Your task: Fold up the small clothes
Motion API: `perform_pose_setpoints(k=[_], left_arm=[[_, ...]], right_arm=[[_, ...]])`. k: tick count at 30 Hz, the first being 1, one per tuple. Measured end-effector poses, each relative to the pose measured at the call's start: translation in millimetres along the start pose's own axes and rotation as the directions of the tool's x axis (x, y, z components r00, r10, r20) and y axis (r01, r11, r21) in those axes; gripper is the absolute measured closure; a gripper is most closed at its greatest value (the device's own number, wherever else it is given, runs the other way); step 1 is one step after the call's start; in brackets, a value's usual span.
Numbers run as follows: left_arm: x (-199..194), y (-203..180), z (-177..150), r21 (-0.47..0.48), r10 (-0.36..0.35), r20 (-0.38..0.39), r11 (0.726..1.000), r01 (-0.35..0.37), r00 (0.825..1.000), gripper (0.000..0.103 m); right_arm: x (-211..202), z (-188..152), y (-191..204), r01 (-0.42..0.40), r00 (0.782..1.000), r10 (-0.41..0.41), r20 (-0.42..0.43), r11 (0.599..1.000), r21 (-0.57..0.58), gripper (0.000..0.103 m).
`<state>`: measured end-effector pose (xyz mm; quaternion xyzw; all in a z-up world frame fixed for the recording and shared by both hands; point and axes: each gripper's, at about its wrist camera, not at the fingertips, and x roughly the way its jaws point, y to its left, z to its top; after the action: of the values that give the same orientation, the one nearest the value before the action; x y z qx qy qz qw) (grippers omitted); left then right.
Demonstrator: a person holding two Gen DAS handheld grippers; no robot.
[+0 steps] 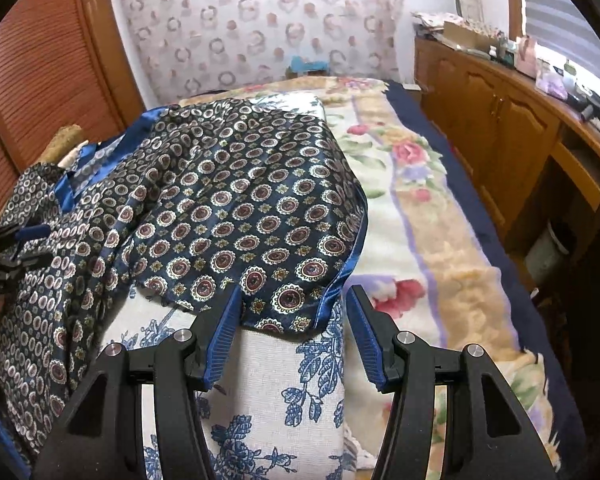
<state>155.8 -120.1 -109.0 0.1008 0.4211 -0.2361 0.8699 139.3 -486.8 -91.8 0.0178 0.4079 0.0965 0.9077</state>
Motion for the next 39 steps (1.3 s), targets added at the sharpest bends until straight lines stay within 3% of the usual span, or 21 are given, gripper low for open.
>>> perform_pose_setpoints(k=[10, 19, 26, 31, 39], left_arm=[[2.4, 1.4, -0.7, -0.006, 0.012, -0.008, 1.000, -0.013, 1.000, 0.008], [3.1, 1.3, -1.2, -0.024, 0.027, -0.010, 0.999, -0.027, 1.000, 0.005], [-30.1, -7.9, 2.5, -0.042, 0.061, 0.153, 0.998, -0.055, 0.986, 0.005], [-53.7, -15.5, 11.4, -0.048, 0.059, 0.247, 0.998, -0.048, 0.967, 0.005], [-60.3, 3.7, 30.3, -0.143, 0.075, 0.291, 0.989, -0.034, 0.954, 0.005]], right_arm=[[1.6, 0.2, 0.1, -0.007, 1.000, 0.007, -0.003, 1.000, -0.004, 0.048], [-0.9, 1.1, -0.2, 0.013, 1.000, -0.013, 0.012, 1.000, -0.025, 0.066], [-7.0, 4.2, -1.2, 0.054, 0.998, -0.052, 0.040, 0.997, -0.047, 0.095], [-20.1, 17.6, 10.3, 0.059, 0.993, -0.051, 0.109, 0.996, -0.072, 0.097], [-33.8, 62.4, 60.9, 0.010, 0.973, 0.030, 0.228, 0.985, -0.172, 0.097]])
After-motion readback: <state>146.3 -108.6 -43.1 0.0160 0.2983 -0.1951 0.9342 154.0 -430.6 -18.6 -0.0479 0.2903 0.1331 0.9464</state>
